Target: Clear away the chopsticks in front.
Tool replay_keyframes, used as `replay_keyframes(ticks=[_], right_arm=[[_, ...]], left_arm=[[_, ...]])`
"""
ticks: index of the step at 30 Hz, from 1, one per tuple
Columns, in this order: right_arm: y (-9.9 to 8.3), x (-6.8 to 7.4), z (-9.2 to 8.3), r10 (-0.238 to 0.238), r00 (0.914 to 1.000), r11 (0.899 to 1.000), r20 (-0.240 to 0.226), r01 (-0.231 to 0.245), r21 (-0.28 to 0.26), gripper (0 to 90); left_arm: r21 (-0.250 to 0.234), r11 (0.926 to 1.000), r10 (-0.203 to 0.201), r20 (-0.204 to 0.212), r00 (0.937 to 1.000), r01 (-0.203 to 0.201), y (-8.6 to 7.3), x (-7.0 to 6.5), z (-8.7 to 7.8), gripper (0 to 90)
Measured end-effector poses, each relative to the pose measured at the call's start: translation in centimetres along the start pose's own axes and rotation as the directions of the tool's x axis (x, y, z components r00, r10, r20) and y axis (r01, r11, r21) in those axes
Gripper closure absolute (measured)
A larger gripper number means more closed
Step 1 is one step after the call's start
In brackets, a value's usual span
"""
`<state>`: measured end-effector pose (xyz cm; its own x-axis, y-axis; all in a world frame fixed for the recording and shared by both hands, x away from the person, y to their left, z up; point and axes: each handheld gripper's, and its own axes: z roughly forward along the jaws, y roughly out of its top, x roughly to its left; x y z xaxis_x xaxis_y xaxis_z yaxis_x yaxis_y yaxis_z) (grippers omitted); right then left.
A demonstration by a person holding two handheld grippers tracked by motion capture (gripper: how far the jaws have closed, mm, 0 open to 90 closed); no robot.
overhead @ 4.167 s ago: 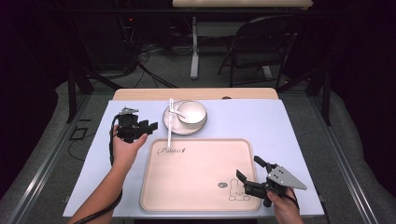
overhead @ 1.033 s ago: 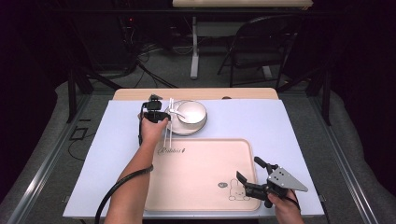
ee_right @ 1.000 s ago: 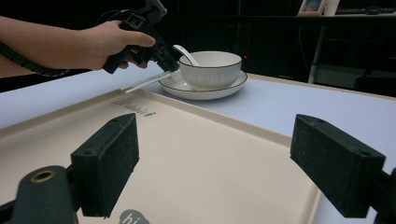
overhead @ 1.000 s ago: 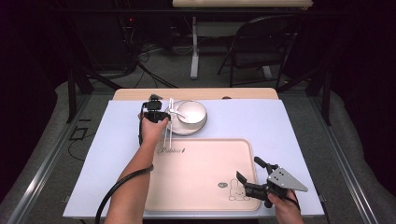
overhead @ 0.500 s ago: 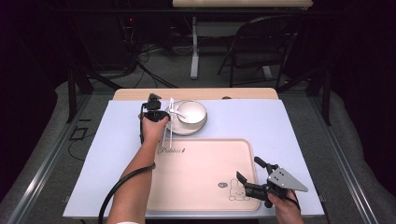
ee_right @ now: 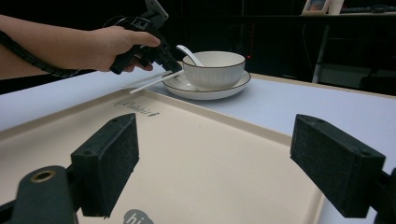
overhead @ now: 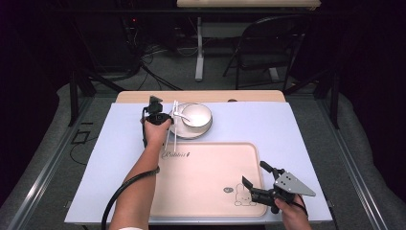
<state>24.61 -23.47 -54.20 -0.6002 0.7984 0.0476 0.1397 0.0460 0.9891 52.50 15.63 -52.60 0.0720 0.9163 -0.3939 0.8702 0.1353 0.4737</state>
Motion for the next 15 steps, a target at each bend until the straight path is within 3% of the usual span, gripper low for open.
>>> replay_keyframes(ticks=[9,10,11,12,15], right_arm=[[0.0,-0.1,-0.1,0.016,0.9999,1.0,-0.003,-0.016,0.0,14.7],[0.0,-0.1,-0.1,0.016,0.9999,1.0,-0.003,-0.016,0.0,14.7],[0.0,-0.1,-0.1,0.016,0.9999,1.0,-0.003,-0.016,0.0,14.7],[-0.1,-0.2,-0.1,0.063,0.998,0.998,-0.003,-0.063,0.004,14.7],[0.0,0.1,-0.2,0.061,0.998,0.998,-0.014,-0.061,0.005,14.7]], left_arm=[[-0.019,0.9998,-0.008,0.002,1.0,0.008,0.0,0.1,-0.4,84.4],[-0.05,0.9987,-0.002,0.003,1.0,0.002,-0.6,0.3,-1.3,84.4],[-0.05,0.9987,-0.002,0.003,1.0,0.002,-0.6,0.3,-1.3,84.4],[-0.056,0.9984,0.004,0.002,1.0,-0.003,-1.0,0.4,-1.7,84.4],[-0.074,0.9972,0.002,0.005,1.0,-0.002,-1.3,0.7,-2.4,84.4]])
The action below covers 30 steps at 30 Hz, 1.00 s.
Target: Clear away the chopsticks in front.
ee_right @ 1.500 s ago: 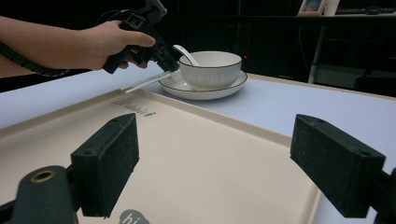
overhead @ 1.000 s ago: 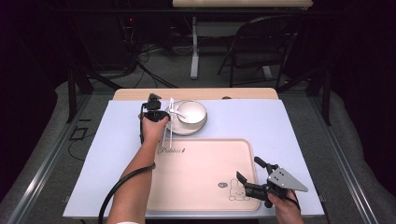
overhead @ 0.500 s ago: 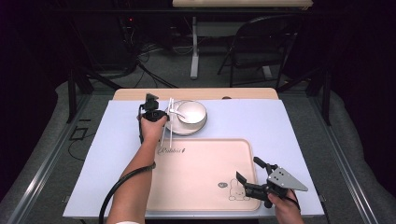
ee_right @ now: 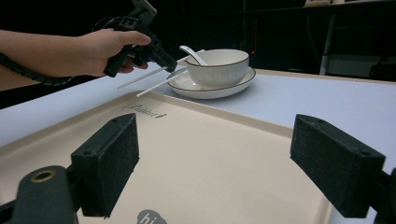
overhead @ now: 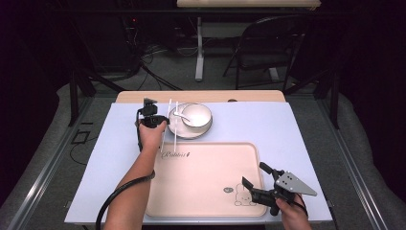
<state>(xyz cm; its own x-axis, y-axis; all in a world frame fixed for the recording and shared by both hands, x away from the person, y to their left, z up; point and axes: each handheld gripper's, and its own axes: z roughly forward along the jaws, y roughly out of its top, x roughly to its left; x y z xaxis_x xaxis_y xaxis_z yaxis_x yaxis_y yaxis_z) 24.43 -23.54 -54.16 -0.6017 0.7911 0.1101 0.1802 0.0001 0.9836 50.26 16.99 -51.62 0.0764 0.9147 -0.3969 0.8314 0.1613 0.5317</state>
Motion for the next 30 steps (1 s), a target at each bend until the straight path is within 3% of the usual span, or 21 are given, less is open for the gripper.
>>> replay_keyframes(ticks=[6,14,18,23,30], right_arm=[[-0.1,0.4,0.1,-0.013,0.9998,1.0,-0.012,0.013,0.005,14.7],[-0.2,0.6,0.2,-0.028,0.9994,0.999,-0.018,0.029,0.017,14.7],[-0.1,0.6,0.1,-0.035,0.9993,0.999,-0.017,0.035,0.009,14.7],[-0.2,0.7,0.2,-0.04,0.9991,0.999,-0.015,0.04,0.013,14.7],[-0.4,0.8,0.4,-0.053,0.9985,0.998,-0.011,0.054,0.022,14.7]], left_arm=[[-0.062,0.9979,-0.015,0.026,0.9995,0.017,-0.4,0.4,-1.9,84.4],[-0.095,0.9953,0.019,0.04,0.999,-0.015,-1.3,-0.5,-3.8,84.4],[-0.113,0.9924,0.052,0.031,0.9982,-0.048,-2.2,-1.1,-4.9,84.4],[-0.121,0.9888,0.096,0.066,0.9932,-0.088,-3.9,-1.2,-6.0,84.4],[-0.123,0.9894,0.09,0.1,0.9909,-0.078,-7.0,-0.2,-7.8,84.5]])
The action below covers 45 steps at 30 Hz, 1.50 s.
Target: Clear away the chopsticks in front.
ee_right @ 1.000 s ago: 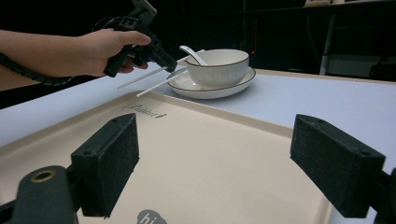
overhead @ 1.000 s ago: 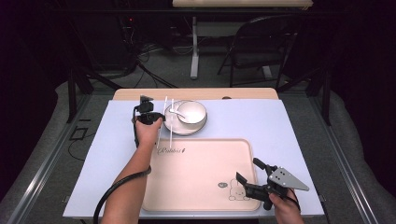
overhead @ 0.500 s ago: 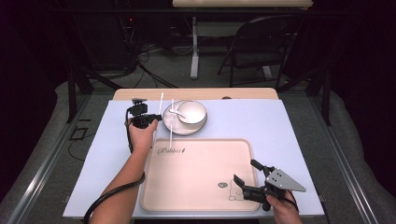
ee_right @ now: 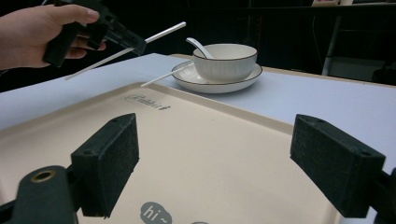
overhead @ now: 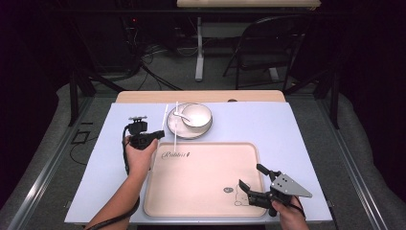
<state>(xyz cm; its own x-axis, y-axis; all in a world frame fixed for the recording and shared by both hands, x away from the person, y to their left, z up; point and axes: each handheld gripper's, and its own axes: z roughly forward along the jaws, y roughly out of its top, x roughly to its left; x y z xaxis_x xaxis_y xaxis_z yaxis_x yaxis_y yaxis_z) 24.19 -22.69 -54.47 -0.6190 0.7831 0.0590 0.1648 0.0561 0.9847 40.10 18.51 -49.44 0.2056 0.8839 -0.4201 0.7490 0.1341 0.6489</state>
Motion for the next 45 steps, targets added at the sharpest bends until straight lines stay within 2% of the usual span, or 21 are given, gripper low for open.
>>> replay_keyframes(ticks=[3,5,7,8,12,13,16,18,20,26,28,37,41,43,45], right_arm=[[0.0,0.1,0.1,-0.005,1.0,1.0,-0.002,0.005,0.003,14.7],[0.0,0.1,0.1,-0.001,1.0,1.0,-0.003,0.001,0.006,14.7],[-0.1,0.1,0.1,-0.002,1.0,1.0,-0.002,0.002,0.007,14.7],[-0.1,0.1,0.1,-0.001,1.0,1.0,-0.001,0.001,0.008,14.7],[-0.1,0.1,0.1,-0.002,1.0,1.0,-0.002,0.002,0.008,14.7],[-0.1,0.1,0.1,-0.002,1.0,1.0,-0.003,0.002,0.009,14.7],[-0.1,0.1,0.1,-0.004,1.0,1.0,-0.005,0.004,0.011,14.7],[-0.1,0.2,0.1,-0.006,1.0,1.0,-0.005,0.006,0.01,14.7],[-0.1,0.2,0.1,-0.006,1.0,1.0,-0.006,0.006,0.01,14.7],[0.0,0.2,0.0,-0.008,0.9999,1.0,-0.007,0.008,0.01,14.7],[0.0,0.2,0.0,-0.008,0.9999,1.0,-0.007,0.009,0.01,14.7],[0.0,0.2,0.0,-0.005,0.9999,1.0,-0.011,0.005,0.013,14.7],[0.0,0.2,0.0,-0.006,0.9999,1.0,-0.009,0.006,0.013,14.7],[0.0,0.2,0.0,-0.005,0.9999,1.0,-0.009,0.005,0.013,14.7],[0.0,0.2,0.0,-0.004,0.9999,1.0,-0.009,0.004,0.012,14.7]], left_arm=[[-0.011,0.9997,-0.02,0.01,0.9997,0.02,-1.3,0.3,-0.9,84.5],[-0.015,0.9998,-0.013,0.004,0.9999,0.013,-1.8,0.3,-1.2,84.5],[-0.029,0.9994,0.02,-0.021,0.9996,-0.021,-3.1,0.3,-1.9,84.5],[-0.035,0.9991,0.024,-0.025,0.9994,-0.025,-3.7,0.2,-2.1,84.5],[-0.044,0.9989,0.018,-0.033,0.9993,-0.019,-5.3,0.3,-2.8,84.5],[-0.052,0.9986,0.011,-0.044,0.9989,-0.014,-6.1,0.2,-3.0,84.5],[-0.051,0.9976,0.042,-0.075,0.9963,-0.046,-7.4,-0.2,-3.2,84.5],[-0.055,0.9977,0.036,-0.081,0.9961,-0.041,-7.8,-0.3,-3.3,84.5],[-0.054,0.9978,0.031,-0.105,0.9939,-0.037,-8.7,-0.6,-3.3,84.5],[-0.033,0.9994,0.01,-0.149,0.9888,-0.015,-10.1,-0.7,-2.8,84.5],[-0.026,0.9995,0.014,-0.171,0.9852,-0.019,-10.5,-0.8,-2.7,84.5],[0.024,0.9973,0.073,-0.234,0.9695,-0.069,-11.2,-1.2,-2.2,84.4],[0.048,0.995,0.097,-0.267,0.9588,-0.087,-11.4,-1.3,-1.8,84.3],[0.052,0.995,0.097,-0.272,0.9575,-0.086,-11.4,-1.3,-1.7,84.3],[0.05,0.9956,0.09,-0.269,0.9589,-0.08,-11.4,-1.3,-1.7,84.3]])
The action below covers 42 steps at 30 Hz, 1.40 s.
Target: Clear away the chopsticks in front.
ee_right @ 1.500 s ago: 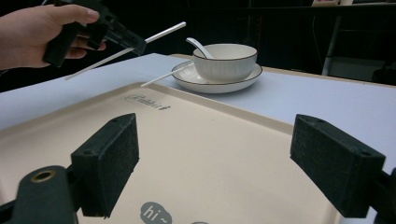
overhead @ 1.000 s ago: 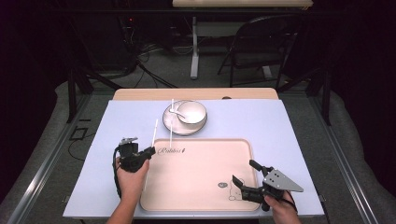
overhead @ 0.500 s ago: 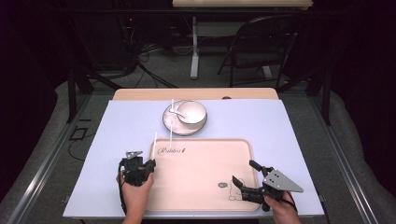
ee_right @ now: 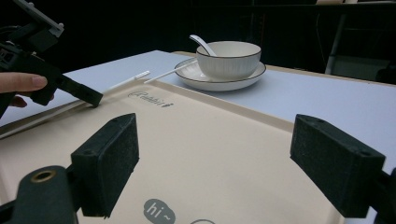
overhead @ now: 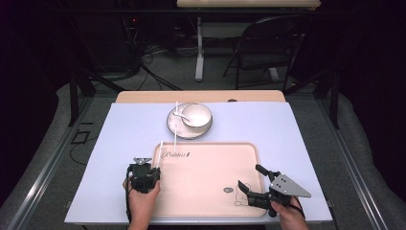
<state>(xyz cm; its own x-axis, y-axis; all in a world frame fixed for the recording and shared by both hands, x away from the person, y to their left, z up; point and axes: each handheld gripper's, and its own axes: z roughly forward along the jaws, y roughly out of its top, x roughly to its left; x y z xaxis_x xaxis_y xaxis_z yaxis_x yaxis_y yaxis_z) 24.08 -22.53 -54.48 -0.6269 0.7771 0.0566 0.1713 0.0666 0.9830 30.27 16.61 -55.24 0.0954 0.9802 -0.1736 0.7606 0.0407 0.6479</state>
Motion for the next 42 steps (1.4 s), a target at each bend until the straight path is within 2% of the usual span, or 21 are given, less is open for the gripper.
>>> replay_keyframes(ticks=[16,21,22,23,24,25,26,28,29,30,32,33,35,38,39,40,41,42], right_arm=[[0.0,0.0,0.0,-0.003,1.0,1.0,-0.004,0.003,0.002,14.7],[0.0,0.0,0.0,-0.004,1.0,1.0,-0.004,0.004,0.003,14.7],[0.0,0.0,0.0,-0.004,1.0,1.0,-0.004,0.004,0.003,14.7],[0.0,0.0,0.0,-0.004,1.0,1.0,-0.004,0.004,0.003,14.7],[0.0,0.0,0.0,-0.001,1.0,1.0,-0.004,0.001,0.003,14.7],[0.0,0.0,0.0,-0.005,1.0,1.0,-0.006,0.005,0.003,14.7],[0.0,0.0,0.0,-0.005,1.0,1.0,-0.008,0.005,0.003,14.7],[0.0,0.1,0.0,-0.006,0.9999,1.0,-0.008,0.006,0.004,14.7],[0.0,0.0,0.1,-0.004,1.0,1.0,-0.007,0.004,0.003,14.7],[0.0,0.0,0.1,-0.003,1.0,1.0,-0.007,0.003,0.005,14.7],[0.0,0.0,0.1,-0.002,1.0,1.0,-0.007,0.002,0.005,14.7],[0.0,0.0,0.1,-0.002,1.0,1.0,-0.007,0.002,0.004,14.7],[0.0,0.0,0.1,-0.003,1.0,1.0,-0.007,0.003,0.004,14.7],[0.0,0.0,0.1,0.001,1.0,1.0,-0.008,-0.001,0.005,14.7],[0.0,0.0,0.1,0.001,1.0,1.0,-0.008,-0.001,0.005,14.7],[0.0,0.0,0.1,0.002,1.0,1.0,-0.008,-0.002,0.005,14.7],[0.0,0.0,0.1,0.003,1.0,1.0,-0.007,-0.003,0.005,14.7],[0.0,0.0,0.1,0.003,1.0,1.0,-0.007,-0.003,0.005,14.7]], left_arm=[[-0.003,0.9998,-0.021,0.008,0.9998,0.021,0.0,0.2,0.0,82.1],[-0.003,0.9998,-0.021,0.008,0.9998,0.021,0.0,0.2,0.0,82.1],[-0.014,0.9999,-0.001,0.028,0.9996,0.001,0.3,0.3,-0.5,82.1],[-0.014,0.9999,-0.001,0.028,0.9996,0.001,0.3,0.3,-0.5,70.2],[-0.014,0.9999,-0.001,0.028,0.9996,0.001,0.3,0.3,-0.5,70.2],[-0.02,0.9998,-0.002,0.051,0.9987,0.003,0.6,0.3,-0.9,61.1],[-0.031,0.9995,0.005,0.06,0.9982,-0.003,0.9,0.4,-1.1,58.2],[-0.04,0.9991,0.016,0.054,0.9984,-0.014,1.0,0.3,-1.1,51.1],[-0.049,0.998,0.041,0.058,0.9974,-0.039,1.2,0.3,-1.1,48.9],[-0.037,0.9982,0.049,0.061,0.997,-0.047,1.4,0.3,-1.0,45.3],[-0.022,0.9988,0.045,0.072,0.9964,-0.044,1.6,0.4,-1.0,44.9],[0.001,0.9993,0.036,0.109,0.9934,-0.036,2.0,0.6,-0.8,45.0],[0.015,0.9989,0.042,0.128,0.9909,-0.044,2.4,0.7,-0.7,45.1],[-0.052,0.9924,0.116,0.08,0.9901,-0.112,2.8,0.8,-0.8,40.9],[-0.052,0.9924,0.116,0.08,0.9901,-0.112,2.8,0.8,-0.8,38.9],[-0.11,0.9805,0.171,0.066,0.9831,-0.163,3.1,0.8,-0.9,36.9],[-0.154,0.9705,0.197,0.063,0.9784,-0.186,3.2,0.9,-0.8,34.0],[-0.155,0.9692,0.203,0.059,0.9774,-0.192,3.5,0.9,-0.8,32.9]])
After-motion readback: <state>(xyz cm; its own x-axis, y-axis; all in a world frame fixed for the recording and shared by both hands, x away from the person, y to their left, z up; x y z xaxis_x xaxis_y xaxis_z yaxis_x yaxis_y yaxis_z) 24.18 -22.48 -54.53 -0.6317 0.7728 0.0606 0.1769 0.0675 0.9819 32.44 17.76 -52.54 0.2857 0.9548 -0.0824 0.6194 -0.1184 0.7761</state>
